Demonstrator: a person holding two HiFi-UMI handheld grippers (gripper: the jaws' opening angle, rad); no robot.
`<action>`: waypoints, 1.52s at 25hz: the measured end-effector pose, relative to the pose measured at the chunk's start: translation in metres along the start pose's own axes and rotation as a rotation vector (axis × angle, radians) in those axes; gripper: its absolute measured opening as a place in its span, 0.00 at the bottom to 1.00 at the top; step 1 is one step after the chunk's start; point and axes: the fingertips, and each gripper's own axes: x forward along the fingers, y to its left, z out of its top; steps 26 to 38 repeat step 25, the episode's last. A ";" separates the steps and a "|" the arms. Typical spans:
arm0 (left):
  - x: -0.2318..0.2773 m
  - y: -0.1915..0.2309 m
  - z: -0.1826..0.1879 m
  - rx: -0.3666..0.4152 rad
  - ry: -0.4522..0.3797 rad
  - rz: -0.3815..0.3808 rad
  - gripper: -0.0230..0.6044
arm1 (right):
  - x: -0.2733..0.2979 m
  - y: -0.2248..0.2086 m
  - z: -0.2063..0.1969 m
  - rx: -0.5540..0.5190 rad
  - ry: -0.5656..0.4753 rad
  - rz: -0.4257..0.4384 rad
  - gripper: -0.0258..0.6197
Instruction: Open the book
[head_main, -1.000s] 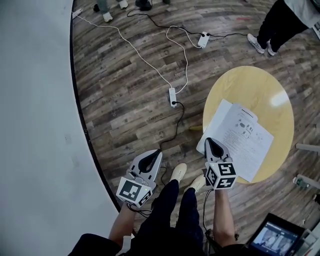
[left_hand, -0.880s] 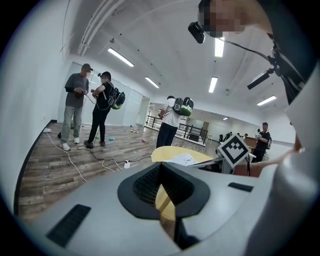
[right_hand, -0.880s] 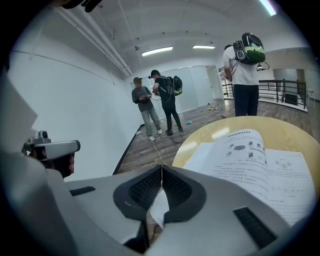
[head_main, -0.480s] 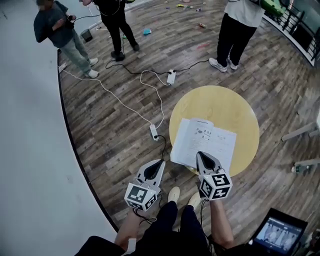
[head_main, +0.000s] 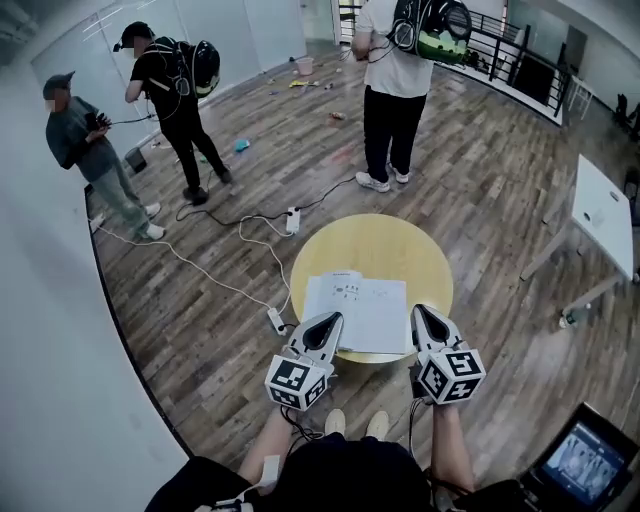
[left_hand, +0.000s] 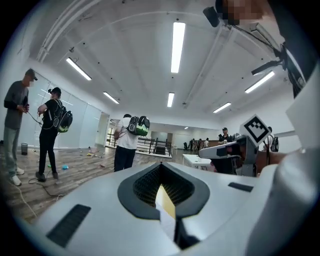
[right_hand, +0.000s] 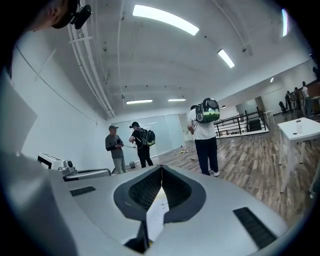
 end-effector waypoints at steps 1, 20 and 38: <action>0.007 -0.009 0.006 0.010 -0.015 -0.017 0.03 | -0.010 -0.007 0.005 -0.012 -0.014 -0.015 0.05; 0.021 -0.027 0.029 0.053 -0.053 -0.043 0.03 | -0.026 -0.003 0.019 -0.045 -0.029 -0.017 0.05; 0.024 -0.030 0.031 0.058 -0.055 -0.053 0.03 | -0.026 -0.003 0.020 -0.053 -0.030 -0.016 0.05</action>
